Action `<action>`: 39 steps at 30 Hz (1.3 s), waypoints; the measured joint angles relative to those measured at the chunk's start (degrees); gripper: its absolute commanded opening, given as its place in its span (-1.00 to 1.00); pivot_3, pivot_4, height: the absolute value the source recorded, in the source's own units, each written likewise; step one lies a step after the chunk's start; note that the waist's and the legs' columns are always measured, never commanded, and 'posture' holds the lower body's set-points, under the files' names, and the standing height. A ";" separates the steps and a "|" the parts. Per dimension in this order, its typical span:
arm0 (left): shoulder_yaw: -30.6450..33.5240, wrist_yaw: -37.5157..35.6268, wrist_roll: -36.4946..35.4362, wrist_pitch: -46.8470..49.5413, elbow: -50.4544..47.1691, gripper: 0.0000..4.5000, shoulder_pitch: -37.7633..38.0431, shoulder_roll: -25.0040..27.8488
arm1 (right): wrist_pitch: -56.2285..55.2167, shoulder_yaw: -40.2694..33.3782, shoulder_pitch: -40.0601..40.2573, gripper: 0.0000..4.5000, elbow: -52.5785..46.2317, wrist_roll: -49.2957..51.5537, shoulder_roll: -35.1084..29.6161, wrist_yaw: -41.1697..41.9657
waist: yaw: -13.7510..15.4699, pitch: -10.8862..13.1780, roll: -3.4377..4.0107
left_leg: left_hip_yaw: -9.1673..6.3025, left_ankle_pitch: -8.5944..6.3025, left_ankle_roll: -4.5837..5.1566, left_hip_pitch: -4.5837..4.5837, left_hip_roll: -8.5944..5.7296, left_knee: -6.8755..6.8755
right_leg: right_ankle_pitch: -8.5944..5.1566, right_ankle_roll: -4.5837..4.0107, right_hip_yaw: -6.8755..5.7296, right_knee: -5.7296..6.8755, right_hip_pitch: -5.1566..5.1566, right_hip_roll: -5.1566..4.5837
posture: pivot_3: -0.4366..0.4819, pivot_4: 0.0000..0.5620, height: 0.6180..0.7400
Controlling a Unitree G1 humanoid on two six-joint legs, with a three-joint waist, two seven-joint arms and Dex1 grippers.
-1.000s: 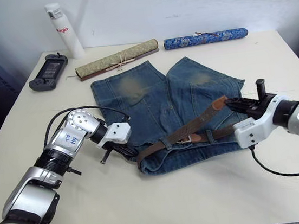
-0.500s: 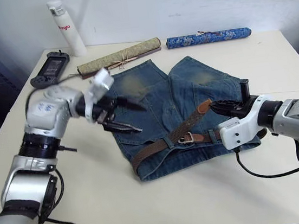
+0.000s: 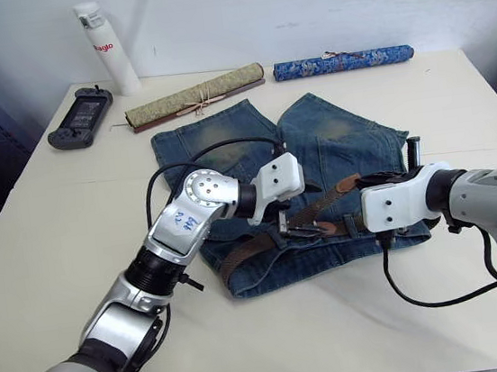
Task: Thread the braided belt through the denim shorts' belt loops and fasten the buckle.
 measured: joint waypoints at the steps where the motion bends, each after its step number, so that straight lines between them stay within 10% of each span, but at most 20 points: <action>1: -0.01 1.23 0.84 -0.19 0.43 0.98 0.00 -0.30 | 1.58 -0.09 0.19 -1.00 -0.60 0.62 0.00 0.39 | 0.02 0.00 0.00 | -0.01 0.00 0.00 -0.01 0.00 -0.01 | 0.00 0.00 0.00 -0.01 -0.01 0.00 | -0.05 -0.47 0.11; 11: -1.76 4.71 5.24 -1.18 1.25 0.71 0.04 -2.23 | 17.08 -1.72 -0.29 -1.00 -5.35 6.40 0.00 2.47 | 0.19 0.00 0.00 | -0.02 -0.01 -0.02 -0.02 0.00 -0.01 | 0.01 0.01 -0.02 -0.07 0.01 -0.02 | -0.05 -0.47 0.11; 19: -2.71 5.77 6.74 -0.17 0.64 -0.91 0.16 -3.21 | 21.95 -1.72 -0.41 -1.00 -6.24 8.22 -0.01 2.54 | 0.19 0.00 0.00 | -0.02 -0.01 -0.02 -0.02 0.00 -0.02 | 0.01 0.02 -0.02 -0.07 0.01 -0.01 | -0.05 -0.47 0.11; 27: -2.05 5.32 6.30 0.52 0.88 -0.98 0.16 -3.44 | 22.41 -1.86 0.00 -1.00 -6.66 8.59 0.02 2.53 | 0.19 0.00 0.00 | -0.02 -0.02 -0.03 -0.02 0.00 -0.03 | 0.01 0.02 -0.02 -0.08 0.01 -0.01 | -0.05 -0.47 0.11; 37: 4.04 3.41 3.27 1.59 2.86 -1.00 -0.12 0.42 | 27.31 -11.36 7.77 0.97 -11.58 18.29 2.42 6.50 | 0.32 0.00 0.00 | -0.03 -0.02 -0.03 -0.01 0.00 -0.08 | 0.01 0.02 -0.06 -0.11 0.03 -0.01 | -0.05 -0.47 0.11; 39: 4.49 3.24 3.08 1.61 3.78 -1.00 -0.14 1.02 | 27.44 -12.81 12.11 0.97 -13.49 19.62 2.50 7.46 | 0.50 0.00 -0.01 | -0.04 -0.02 -0.03 0.01 0.00 -0.09 | 0.01 0.02 -0.06 -0.13 0.05 -0.01 | -0.05 -0.47 0.11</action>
